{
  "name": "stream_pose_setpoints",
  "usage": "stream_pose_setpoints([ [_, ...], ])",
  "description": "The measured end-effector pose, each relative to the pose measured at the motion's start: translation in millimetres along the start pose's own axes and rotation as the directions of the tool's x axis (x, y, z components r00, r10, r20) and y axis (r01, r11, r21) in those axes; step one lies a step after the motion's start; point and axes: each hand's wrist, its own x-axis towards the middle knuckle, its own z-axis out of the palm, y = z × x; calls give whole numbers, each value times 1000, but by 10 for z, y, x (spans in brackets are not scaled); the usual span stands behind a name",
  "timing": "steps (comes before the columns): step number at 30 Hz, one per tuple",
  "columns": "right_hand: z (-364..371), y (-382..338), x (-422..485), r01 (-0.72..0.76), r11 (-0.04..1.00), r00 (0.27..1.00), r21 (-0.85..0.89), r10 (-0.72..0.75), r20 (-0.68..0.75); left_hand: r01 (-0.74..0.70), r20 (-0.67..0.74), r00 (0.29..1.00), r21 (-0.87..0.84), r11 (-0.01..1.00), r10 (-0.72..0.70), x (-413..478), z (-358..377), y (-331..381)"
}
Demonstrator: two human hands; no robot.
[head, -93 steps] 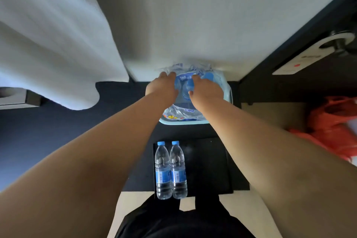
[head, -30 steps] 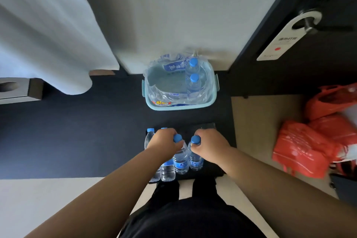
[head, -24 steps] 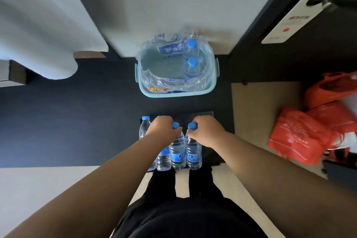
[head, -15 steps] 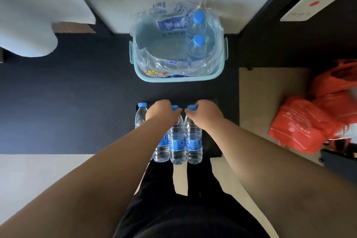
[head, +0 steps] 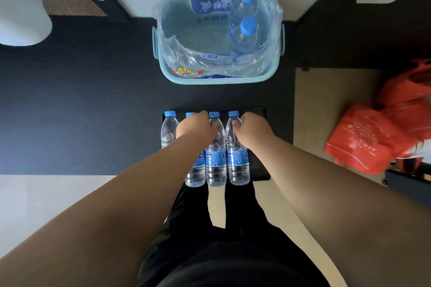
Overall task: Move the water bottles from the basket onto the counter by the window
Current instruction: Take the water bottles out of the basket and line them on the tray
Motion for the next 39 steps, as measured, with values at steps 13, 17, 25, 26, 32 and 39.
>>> stream_pose_setpoints([
  [13,-737,-223,-516,103,988,993,-118,-110,-53,-78,-145,987,-29,997,73,-418,-912,81],
  [17,-1182,-365,-568,132,987,975,-92,-146,-168,-121,-253,962,-71,990,99,-456,-1374,198],
  [25,-1781,-645,-506,214,974,913,-70,-225,-340,-182,-328,931,-46,982,157,-378,-2121,378],
  [26,-1824,-676,-487,216,974,910,-70,-227,-346,-177,-326,934,-59,982,149,-345,-2202,407],
  [32,-1970,-823,-290,224,968,901,-113,-250,-355,-225,-356,910,2,974,211,20,-2577,636],
  [39,-1906,-948,-28,209,968,900,-139,-246,-359,-340,-274,909,-58,939,313,475,-2491,900],
])
